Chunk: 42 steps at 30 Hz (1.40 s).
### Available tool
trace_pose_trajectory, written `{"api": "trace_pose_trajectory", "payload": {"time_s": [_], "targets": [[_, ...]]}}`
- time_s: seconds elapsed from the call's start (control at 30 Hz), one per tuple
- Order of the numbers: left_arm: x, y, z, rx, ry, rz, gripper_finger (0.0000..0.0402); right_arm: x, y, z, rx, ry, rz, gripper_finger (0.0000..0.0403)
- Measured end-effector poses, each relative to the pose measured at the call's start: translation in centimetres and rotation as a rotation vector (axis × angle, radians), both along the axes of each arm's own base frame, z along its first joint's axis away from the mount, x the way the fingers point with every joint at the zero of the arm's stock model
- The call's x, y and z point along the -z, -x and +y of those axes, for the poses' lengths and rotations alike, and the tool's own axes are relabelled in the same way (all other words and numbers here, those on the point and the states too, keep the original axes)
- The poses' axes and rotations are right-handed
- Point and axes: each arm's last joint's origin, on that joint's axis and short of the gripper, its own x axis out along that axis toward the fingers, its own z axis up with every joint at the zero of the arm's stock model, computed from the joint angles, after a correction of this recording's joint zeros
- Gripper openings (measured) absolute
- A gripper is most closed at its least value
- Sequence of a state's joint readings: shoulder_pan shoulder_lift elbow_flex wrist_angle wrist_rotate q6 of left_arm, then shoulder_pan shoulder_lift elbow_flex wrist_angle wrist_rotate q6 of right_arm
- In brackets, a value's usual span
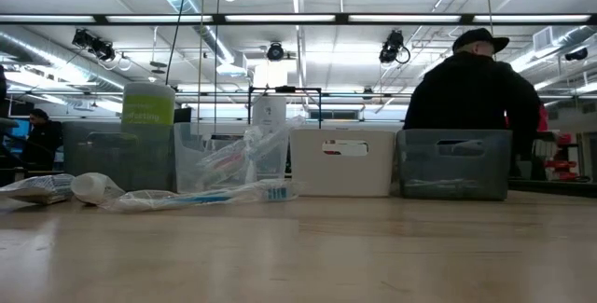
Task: Pick & Place Travel size toiletries
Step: Put the blue toothbrush into the transparent bin
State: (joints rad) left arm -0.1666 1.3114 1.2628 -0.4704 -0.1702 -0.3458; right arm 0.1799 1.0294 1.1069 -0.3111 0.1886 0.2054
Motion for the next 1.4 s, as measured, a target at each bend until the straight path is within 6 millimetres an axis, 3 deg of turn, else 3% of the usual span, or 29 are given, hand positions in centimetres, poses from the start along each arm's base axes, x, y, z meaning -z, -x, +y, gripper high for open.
{"api": "trace_pose_trajectory", "payload": {"time_s": [0.33,0.63,0.97,1.1,1.4], "targets": [[6.1,-4.1,-3.2,0.017,0.051,0.224,0.0041,0.5,0.1,0.0,0.007,-0.006,0.048,0.006],[11.0,-6.6,-4.7,0.069,0.295,0.411,0.0041,0.7,0.2,0.0,0.01,-0.01,0.076,0.0059],[13.3,-7.4,-4.9,-0.03,0.328,0.48,0.0044,1.1,0.3,-0.1,0.011,-0.003,0.118,0.0058],[13.4,-7.2,-4.7,-0.098,0.338,0.495,0.0077,1.1,0.4,-0.1,0.011,-0.002,0.121,0.0058],[14.6,-7.2,-5.2,-0.137,0.402,0.564,0.0214,1.4,0.4,-0.1,0.011,0.004,0.152,0.0057]]}}
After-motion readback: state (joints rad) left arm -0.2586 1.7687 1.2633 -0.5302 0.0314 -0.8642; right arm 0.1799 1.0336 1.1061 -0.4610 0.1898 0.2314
